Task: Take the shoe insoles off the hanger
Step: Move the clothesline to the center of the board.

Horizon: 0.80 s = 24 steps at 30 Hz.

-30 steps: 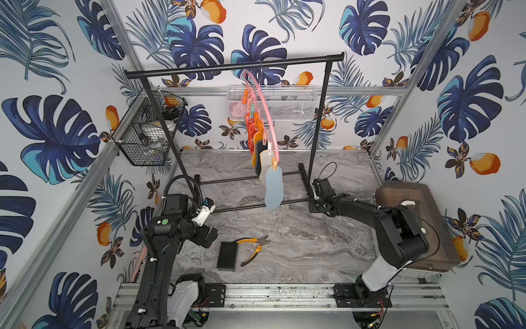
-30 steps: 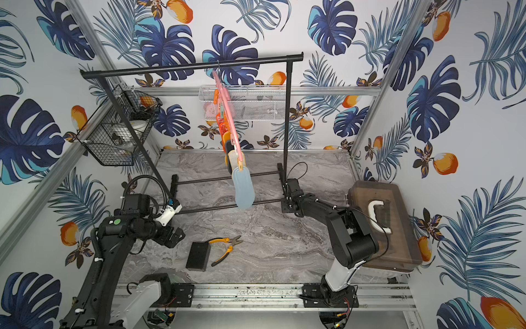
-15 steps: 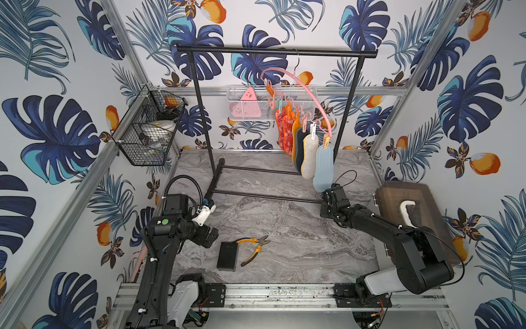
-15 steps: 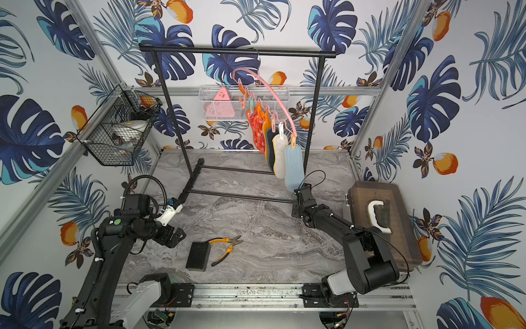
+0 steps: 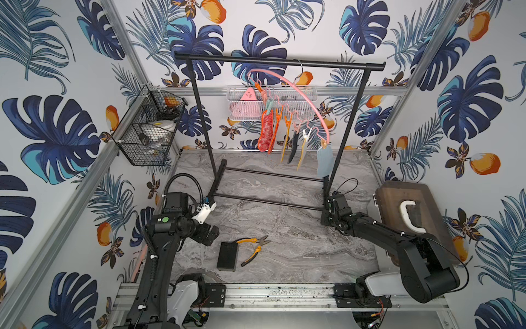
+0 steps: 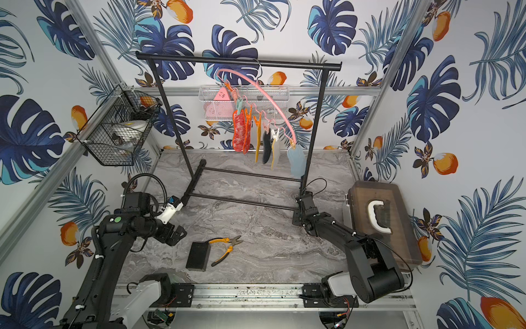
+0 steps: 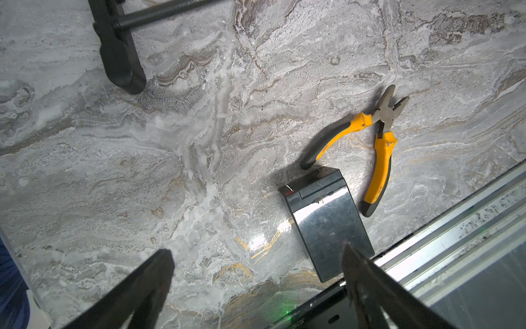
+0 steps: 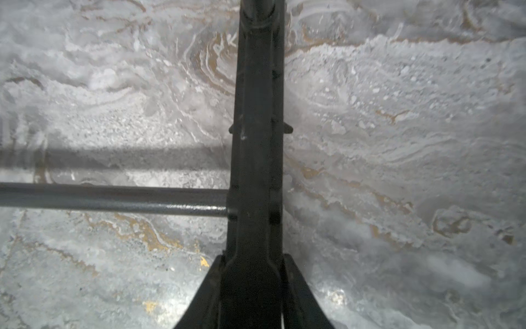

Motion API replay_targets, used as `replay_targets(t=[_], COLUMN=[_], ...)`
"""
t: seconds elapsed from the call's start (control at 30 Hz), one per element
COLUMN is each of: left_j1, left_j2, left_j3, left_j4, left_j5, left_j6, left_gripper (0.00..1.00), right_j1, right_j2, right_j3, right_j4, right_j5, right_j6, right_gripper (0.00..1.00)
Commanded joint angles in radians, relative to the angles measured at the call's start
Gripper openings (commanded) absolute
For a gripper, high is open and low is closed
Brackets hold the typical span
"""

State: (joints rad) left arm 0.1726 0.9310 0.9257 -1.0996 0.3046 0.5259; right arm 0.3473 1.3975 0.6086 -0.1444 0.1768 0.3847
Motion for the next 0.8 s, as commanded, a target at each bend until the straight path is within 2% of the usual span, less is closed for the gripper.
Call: replay_targets(t=[0.0,0.27,0.33,0.47,0.63,0.77], left_j1=[0.002,0.001,0.002,0.000,0.002,0.001], left_j2=[0.007,0.017,0.017,0.020,0.038,0.055], left_j3=[0.017,0.057,0.063,0.085,0.166,0.239], left_j4=[0.005,-0.006,-0.008,-0.009,-0.028,-0.069], left_j5=[0.034,0.053,0.059,0.094,0.160,0.267], left_j6=[0.016,0.008,0.009,0.018,0.022,0.020], left_gripper=[0.99,0.99,0.99,0.99,0.99,0.99], right_j1=[0.003,0.004,0.005,0.005,0.005,0.005], right_j2=[-0.011,-0.073,-0.074,-0.078,-0.110,-0.176], right_j3=[-0.021,-0.055,-0.058,-0.052,-0.058,-0.066], right_j4=[0.046,0.036,0.034,0.021,0.004,-0.040], right_j5=[-0.054,-0.050,-0.051,-0.045,-0.056,-0.051], right_j6=[0.046,0.054,0.057,0.062,0.074,0.089], right_gripper=[0.33,0.35,0.39,0.54,0.59,0.61])
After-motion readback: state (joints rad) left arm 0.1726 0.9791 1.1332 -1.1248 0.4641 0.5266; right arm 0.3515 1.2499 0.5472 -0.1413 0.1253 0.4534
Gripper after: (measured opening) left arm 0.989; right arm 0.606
